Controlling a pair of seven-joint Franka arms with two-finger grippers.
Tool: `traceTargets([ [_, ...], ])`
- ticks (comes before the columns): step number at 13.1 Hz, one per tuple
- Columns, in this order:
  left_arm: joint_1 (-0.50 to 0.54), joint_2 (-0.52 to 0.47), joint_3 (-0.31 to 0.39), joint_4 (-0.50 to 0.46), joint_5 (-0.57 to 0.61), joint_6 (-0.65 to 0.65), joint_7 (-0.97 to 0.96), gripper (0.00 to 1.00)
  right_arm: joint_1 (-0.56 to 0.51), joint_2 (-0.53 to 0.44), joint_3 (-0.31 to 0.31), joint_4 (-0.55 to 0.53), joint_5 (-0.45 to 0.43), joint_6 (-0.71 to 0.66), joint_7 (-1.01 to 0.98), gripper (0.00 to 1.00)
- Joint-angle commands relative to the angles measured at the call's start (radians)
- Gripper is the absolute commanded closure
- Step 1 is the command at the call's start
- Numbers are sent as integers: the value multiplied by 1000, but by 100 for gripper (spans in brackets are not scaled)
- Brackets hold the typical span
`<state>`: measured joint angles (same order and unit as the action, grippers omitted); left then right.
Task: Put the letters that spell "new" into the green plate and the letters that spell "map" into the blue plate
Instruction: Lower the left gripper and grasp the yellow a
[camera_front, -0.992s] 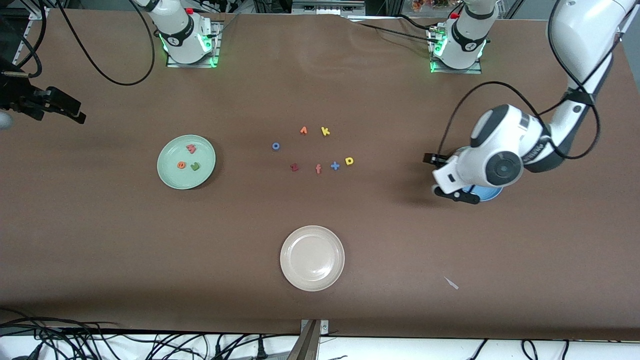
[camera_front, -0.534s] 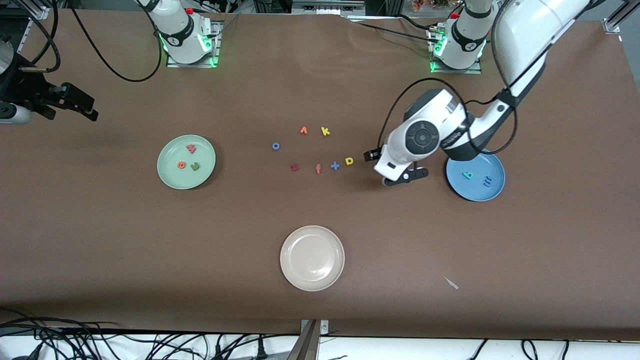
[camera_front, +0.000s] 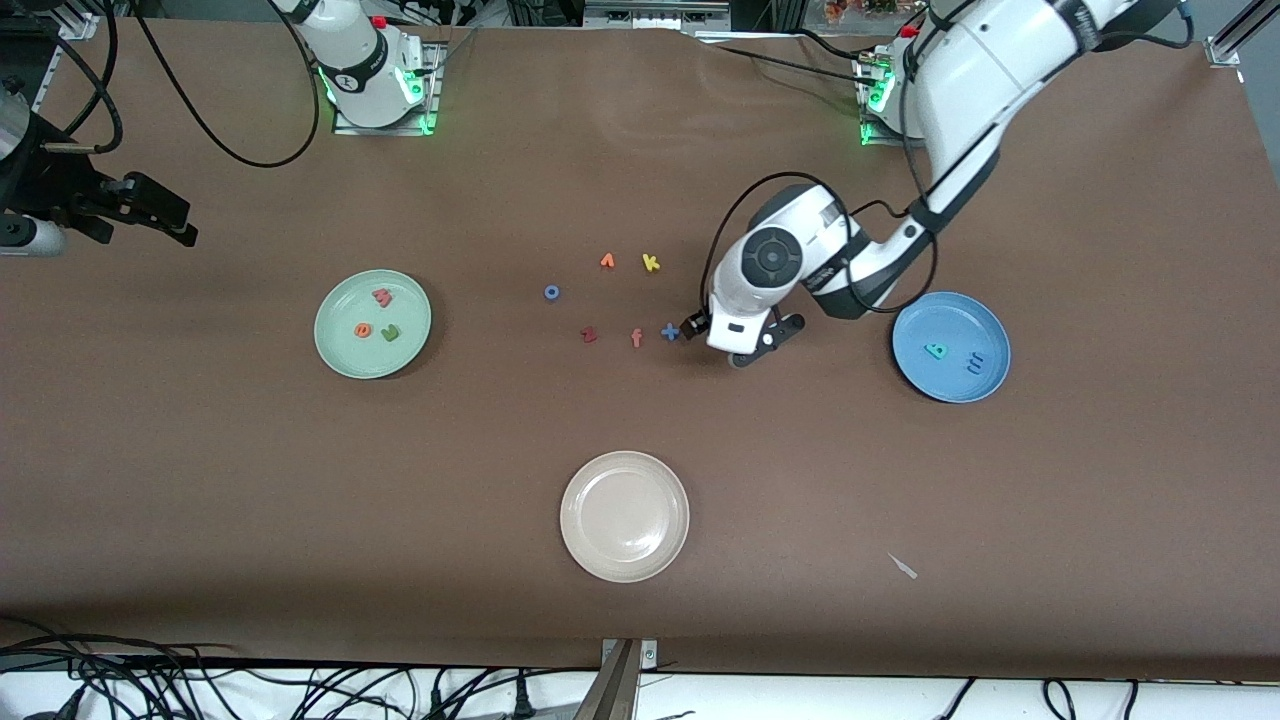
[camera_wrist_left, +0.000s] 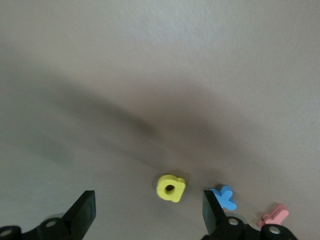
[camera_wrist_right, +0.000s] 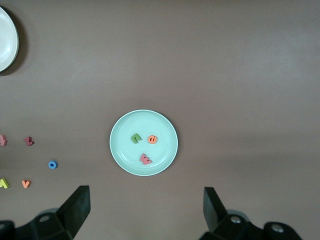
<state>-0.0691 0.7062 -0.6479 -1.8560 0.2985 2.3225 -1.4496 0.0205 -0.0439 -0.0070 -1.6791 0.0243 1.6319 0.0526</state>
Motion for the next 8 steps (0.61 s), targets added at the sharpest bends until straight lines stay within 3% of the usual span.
traceTargets([
  [1, -24, 2, 21, 1, 30, 26, -20, 21, -8, 15, 12, 32, -6, -20, -13, 0],
  [8, -37, 39, 21, 0, 30, 26, 163, 30, -7, 15, 15, 32, -9, -18, -13, 0],
])
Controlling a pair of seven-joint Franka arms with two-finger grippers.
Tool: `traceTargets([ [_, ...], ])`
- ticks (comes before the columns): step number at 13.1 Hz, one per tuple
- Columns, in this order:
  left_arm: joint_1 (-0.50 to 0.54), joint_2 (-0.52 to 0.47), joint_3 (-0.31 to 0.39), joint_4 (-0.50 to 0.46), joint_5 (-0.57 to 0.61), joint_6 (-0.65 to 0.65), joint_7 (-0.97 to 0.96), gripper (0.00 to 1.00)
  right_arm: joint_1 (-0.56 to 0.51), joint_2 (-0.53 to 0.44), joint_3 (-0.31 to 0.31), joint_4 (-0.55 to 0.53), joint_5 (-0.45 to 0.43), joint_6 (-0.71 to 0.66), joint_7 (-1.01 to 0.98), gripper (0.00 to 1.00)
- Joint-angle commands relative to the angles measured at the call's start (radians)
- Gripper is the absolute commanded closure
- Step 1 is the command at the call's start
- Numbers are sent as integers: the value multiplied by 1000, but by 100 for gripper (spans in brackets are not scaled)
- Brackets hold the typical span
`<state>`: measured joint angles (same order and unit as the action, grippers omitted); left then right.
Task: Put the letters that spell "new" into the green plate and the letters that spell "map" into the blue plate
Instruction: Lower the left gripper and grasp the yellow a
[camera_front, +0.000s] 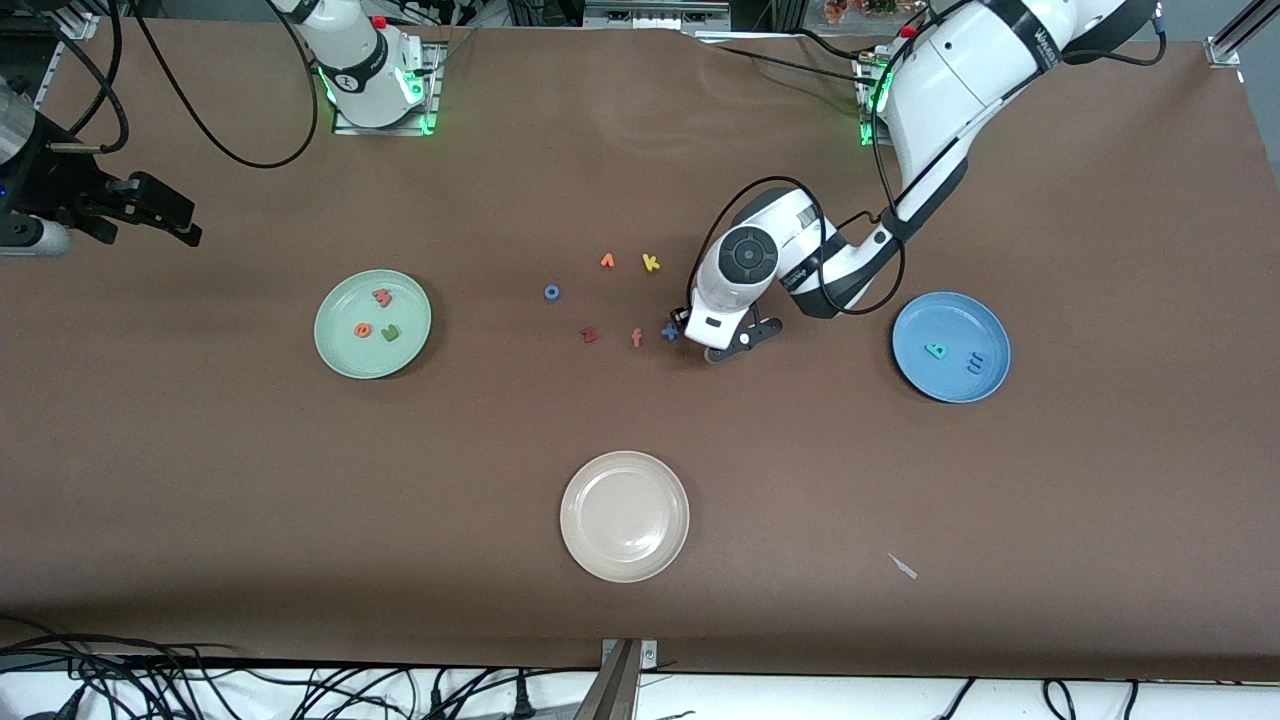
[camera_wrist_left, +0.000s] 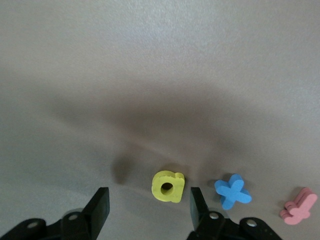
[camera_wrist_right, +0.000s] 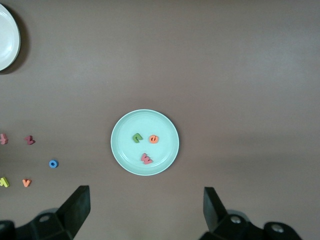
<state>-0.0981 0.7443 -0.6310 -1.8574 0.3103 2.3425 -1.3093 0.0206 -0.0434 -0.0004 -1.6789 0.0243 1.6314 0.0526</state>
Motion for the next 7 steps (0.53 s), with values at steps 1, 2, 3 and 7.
traceTargets([
  [1, -9, 6, 4, 3, 18, 6, 24, 33, -7, 14, 8, 31, -9, -18, -13, 0],
  [2, -9, 7, 2, 3, 18, 6, 30, 38, -7, 14, 8, 31, -9, -18, -13, 0],
  [3, -9, 9, 4, 3, 18, 6, 42, 43, -7, 14, 8, 31, -9, -18, -13, 0],
  [7, -9, 14, 4, 3, 16, 4, 51, 55, -7, 14, 8, 31, -9, -18, -13, 0],
])
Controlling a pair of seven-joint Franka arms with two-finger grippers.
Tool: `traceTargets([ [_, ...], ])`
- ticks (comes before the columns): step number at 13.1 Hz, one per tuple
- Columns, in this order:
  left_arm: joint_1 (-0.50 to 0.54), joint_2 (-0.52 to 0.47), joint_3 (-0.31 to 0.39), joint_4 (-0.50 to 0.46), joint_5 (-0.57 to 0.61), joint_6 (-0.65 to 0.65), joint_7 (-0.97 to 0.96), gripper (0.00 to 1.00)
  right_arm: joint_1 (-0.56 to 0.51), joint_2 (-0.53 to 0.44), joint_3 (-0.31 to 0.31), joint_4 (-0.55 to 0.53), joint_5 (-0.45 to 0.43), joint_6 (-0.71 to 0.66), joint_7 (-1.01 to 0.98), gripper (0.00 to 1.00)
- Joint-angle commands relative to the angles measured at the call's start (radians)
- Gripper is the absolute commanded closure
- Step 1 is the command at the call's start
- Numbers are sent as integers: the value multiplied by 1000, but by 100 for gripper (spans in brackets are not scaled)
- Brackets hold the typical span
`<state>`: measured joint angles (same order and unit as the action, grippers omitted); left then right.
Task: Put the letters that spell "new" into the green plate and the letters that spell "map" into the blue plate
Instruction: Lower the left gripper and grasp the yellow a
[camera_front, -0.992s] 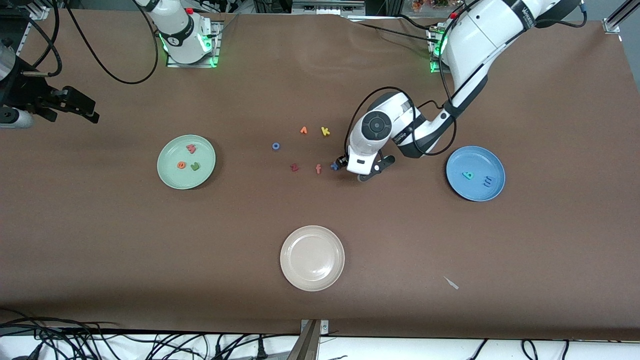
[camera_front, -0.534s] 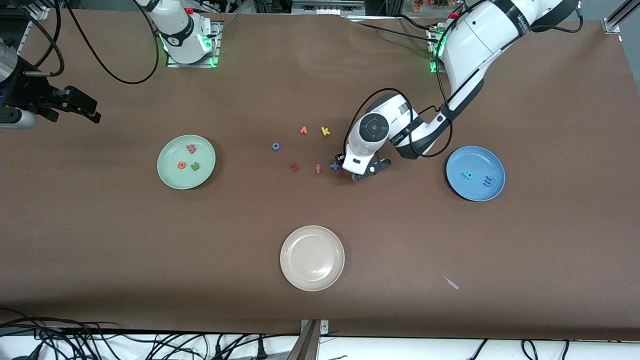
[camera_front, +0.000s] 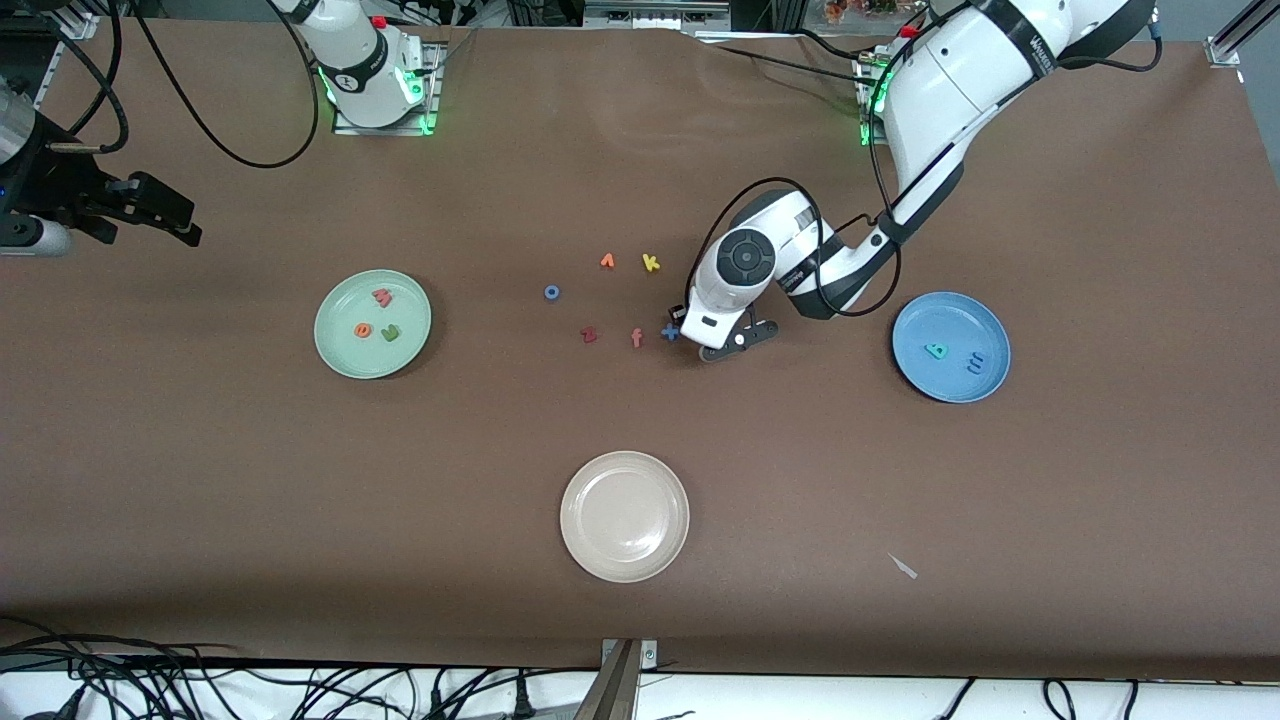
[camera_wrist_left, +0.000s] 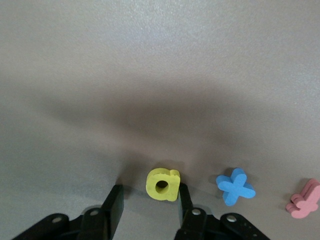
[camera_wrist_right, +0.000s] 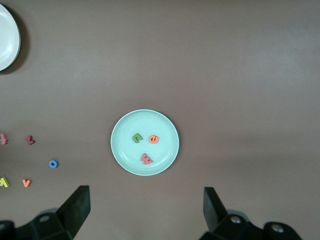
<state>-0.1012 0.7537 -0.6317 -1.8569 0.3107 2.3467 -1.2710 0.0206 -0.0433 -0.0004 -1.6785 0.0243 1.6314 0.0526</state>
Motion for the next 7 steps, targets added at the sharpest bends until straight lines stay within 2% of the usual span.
traceTargets([
  [1, -6, 4, 4, 2, 18, 0, 13, 59, -7, 14, 8, 31, -9, -22, -13, 0],
  [2, -6, 4, 4, 2, 18, -1, 13, 64, -7, 13, 8, 31, -9, -22, -11, 0],
  [5, -3, 4, 4, 2, 18, -7, 15, 88, -7, 14, 8, 29, -9, -24, -11, 0],
  [7, 8, -7, 3, 4, 18, -13, 36, 93, -7, 13, 8, 29, -7, -25, -11, 0],
])
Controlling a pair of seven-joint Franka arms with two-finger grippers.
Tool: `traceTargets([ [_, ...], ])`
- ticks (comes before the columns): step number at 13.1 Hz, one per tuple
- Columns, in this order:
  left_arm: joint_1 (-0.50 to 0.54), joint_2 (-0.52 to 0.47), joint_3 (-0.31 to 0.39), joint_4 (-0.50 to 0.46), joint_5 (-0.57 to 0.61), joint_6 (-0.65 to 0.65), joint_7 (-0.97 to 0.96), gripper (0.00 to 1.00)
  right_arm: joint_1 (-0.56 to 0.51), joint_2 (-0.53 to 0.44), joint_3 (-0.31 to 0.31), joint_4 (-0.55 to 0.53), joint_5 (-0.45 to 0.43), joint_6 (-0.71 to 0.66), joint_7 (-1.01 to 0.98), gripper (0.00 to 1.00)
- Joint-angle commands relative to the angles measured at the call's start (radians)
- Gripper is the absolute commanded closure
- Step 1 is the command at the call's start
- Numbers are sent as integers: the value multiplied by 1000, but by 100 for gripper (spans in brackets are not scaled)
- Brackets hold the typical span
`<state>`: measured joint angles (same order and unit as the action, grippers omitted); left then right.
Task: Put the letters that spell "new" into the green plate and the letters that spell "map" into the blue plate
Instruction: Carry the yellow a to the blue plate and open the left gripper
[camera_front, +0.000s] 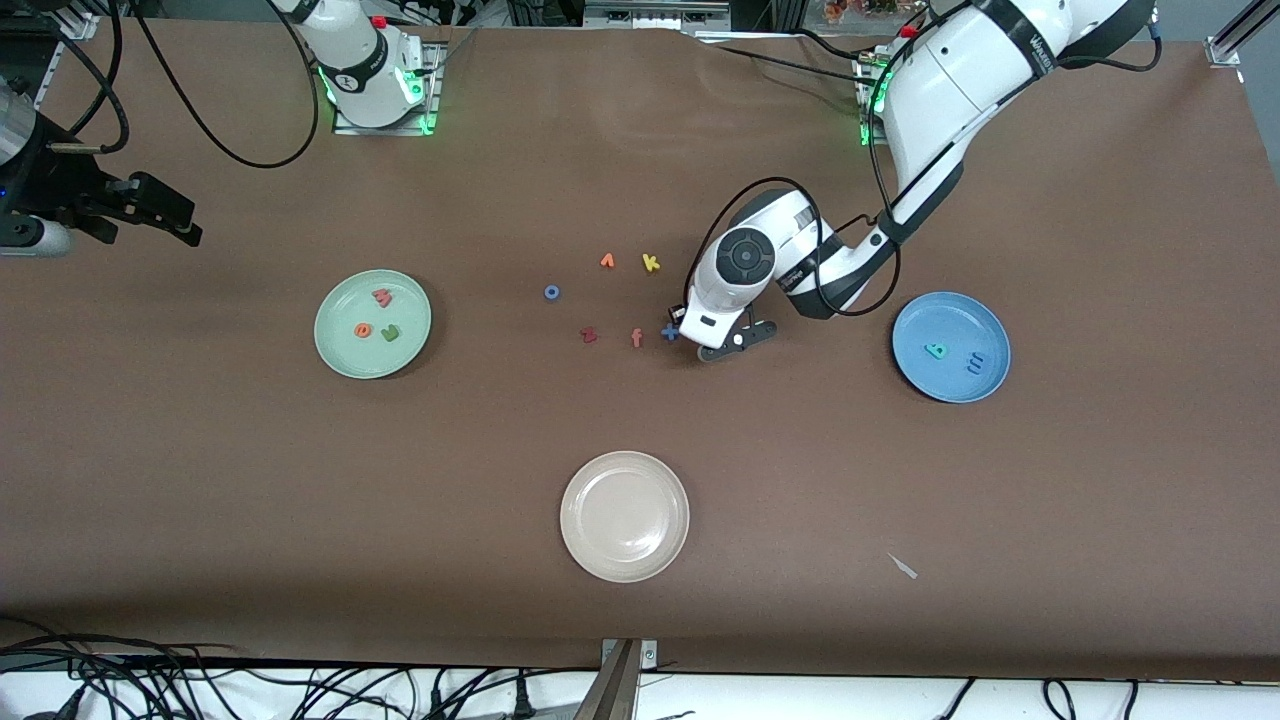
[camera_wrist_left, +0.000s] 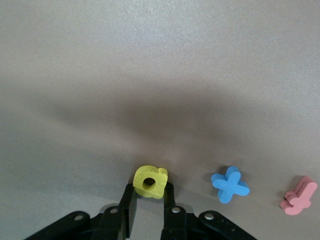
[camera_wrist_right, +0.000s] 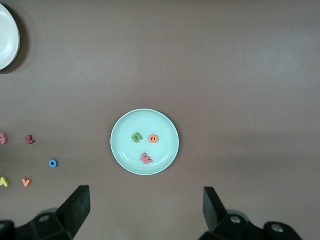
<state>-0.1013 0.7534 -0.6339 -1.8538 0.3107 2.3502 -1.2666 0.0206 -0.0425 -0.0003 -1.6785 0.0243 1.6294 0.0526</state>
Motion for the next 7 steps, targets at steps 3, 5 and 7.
traceTargets([
  [3, 29, -43, -6, 18, 11, -141, 90, 97, -7, 12, 8, 28, -4, -23, -11, 0],
  [5, 35, -51, -9, 18, 5, -158, 99, 98, -5, 12, 8, 28, -4, -25, -11, 0],
  [7, 82, -81, -36, 18, 1, -237, 142, 98, -7, 12, 8, 28, -4, -23, -11, 0],
])
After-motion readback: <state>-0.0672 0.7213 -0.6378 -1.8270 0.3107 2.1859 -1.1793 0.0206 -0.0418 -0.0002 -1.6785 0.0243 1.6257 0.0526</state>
